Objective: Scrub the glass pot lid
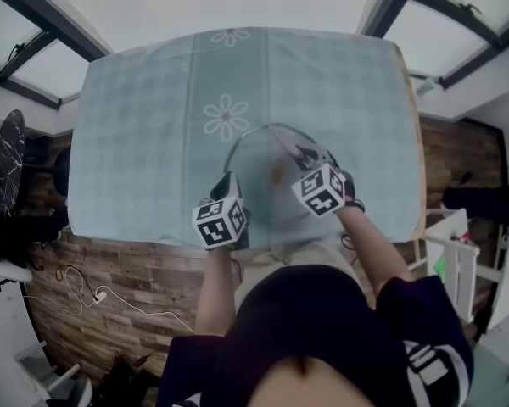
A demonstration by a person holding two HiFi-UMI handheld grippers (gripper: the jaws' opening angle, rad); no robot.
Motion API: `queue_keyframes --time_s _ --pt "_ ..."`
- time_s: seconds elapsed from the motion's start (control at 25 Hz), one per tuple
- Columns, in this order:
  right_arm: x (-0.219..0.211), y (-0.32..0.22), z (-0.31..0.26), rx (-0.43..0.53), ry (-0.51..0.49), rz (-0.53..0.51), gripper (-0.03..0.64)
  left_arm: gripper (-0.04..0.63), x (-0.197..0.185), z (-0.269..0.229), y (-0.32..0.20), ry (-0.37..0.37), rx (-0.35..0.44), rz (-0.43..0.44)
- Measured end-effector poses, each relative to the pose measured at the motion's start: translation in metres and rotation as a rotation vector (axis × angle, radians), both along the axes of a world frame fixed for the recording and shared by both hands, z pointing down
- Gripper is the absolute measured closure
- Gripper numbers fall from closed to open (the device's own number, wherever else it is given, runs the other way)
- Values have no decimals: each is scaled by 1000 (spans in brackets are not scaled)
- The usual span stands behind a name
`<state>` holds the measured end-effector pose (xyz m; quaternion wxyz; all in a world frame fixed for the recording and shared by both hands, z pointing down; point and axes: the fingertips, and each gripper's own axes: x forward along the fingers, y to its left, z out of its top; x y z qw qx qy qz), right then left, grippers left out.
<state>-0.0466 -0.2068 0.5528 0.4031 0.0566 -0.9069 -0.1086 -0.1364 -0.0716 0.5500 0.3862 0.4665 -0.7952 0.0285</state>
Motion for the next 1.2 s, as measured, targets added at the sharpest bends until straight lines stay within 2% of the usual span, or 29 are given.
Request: queue_keyframes --time_s 0.72,1.2 --pt "-50 -13 33 -20 100 -82 537 595 -28 12 -2 9 -19 -31" --pt "-59 3 47 -30 225 -79 537 594 -40 16 4 32 -18 85"
